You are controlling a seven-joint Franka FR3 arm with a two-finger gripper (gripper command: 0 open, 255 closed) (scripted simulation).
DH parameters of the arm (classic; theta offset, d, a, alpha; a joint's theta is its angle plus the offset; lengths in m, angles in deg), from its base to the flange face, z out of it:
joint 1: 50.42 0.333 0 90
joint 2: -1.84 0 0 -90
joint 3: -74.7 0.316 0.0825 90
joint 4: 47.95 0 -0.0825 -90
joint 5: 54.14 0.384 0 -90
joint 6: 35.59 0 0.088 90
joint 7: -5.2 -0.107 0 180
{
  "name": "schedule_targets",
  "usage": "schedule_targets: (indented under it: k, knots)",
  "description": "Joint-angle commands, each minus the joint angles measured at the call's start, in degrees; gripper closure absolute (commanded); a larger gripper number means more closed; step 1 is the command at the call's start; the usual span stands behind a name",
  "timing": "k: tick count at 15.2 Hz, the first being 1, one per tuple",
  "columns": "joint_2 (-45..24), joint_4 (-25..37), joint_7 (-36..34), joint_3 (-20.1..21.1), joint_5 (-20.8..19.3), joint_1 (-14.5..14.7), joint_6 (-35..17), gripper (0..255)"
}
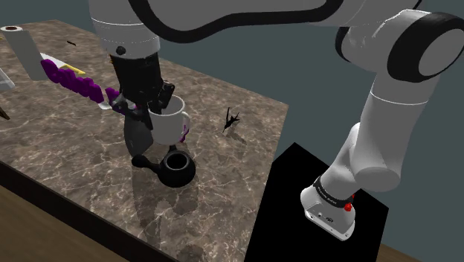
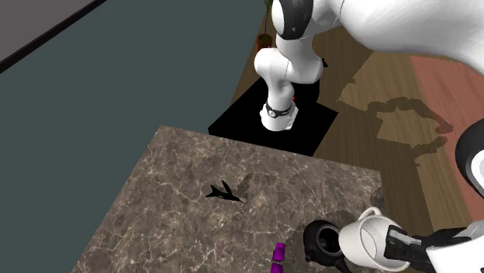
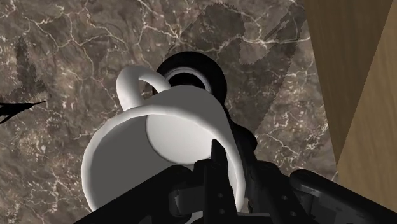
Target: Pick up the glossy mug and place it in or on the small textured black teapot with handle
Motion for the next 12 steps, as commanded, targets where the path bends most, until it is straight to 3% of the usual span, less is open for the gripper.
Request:
schedule_targets:
  k: [1, 12]
  knots:
    - [-0.13, -1.30, -0.17, -0.05, -0.09, -0.05, -1.43, 255]
    - [-0.50, -9.36, -0.65, -0.40, -0.50, -0.69, -9.73, 255]
